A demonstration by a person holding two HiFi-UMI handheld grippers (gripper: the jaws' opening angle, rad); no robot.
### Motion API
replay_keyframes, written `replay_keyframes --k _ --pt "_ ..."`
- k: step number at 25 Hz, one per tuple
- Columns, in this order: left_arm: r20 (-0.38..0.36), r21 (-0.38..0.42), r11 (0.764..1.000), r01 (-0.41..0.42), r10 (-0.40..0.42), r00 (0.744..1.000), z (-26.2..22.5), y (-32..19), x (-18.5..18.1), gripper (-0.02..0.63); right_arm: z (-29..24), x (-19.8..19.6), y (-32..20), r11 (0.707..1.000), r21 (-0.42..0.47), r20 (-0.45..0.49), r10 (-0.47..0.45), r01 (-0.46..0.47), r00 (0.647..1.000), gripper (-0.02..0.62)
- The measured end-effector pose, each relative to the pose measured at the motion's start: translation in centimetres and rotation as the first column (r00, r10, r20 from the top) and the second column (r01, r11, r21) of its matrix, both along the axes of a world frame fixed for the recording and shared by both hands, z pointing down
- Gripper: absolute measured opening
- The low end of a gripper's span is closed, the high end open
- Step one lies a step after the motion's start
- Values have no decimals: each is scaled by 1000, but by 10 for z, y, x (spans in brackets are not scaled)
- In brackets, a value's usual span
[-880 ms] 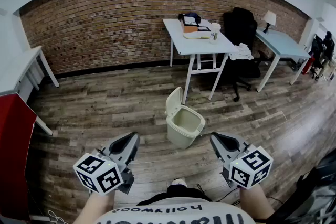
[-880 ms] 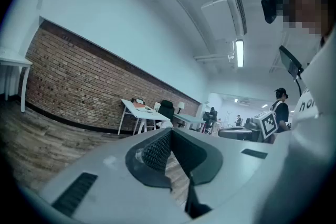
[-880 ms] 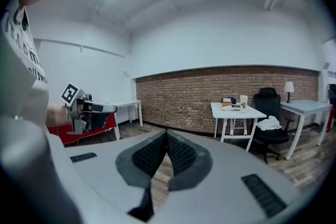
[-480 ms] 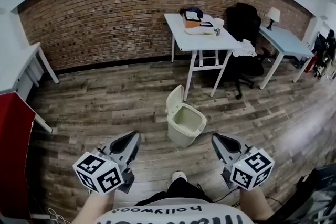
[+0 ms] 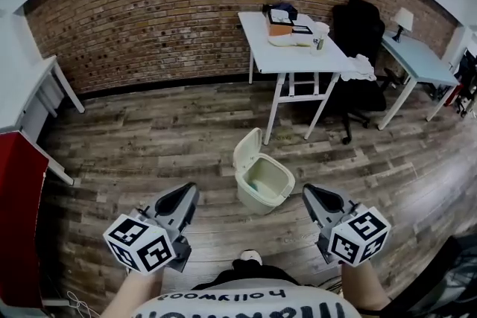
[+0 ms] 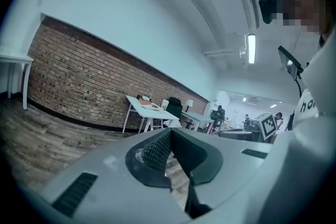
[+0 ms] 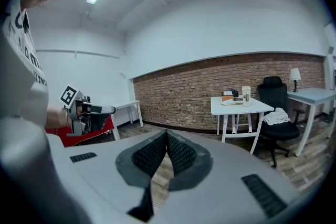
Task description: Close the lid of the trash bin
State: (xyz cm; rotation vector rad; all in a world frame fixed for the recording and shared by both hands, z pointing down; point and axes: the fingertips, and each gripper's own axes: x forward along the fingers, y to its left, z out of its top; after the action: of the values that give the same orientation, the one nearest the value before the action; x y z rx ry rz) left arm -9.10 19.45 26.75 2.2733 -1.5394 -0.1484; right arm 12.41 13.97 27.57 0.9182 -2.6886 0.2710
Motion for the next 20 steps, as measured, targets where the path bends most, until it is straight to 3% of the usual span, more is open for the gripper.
replay_keyframes --k 14,20 --pt "7 -44 995 84 -84 996 21 -92 6 6 29 -1 -113 992 -30 -80 -122 120 989 8" --pt "22 -55 996 66 -65 998 31 -113 10 8 46 -15 -132 987 -44 -82 -161 157 984 8"
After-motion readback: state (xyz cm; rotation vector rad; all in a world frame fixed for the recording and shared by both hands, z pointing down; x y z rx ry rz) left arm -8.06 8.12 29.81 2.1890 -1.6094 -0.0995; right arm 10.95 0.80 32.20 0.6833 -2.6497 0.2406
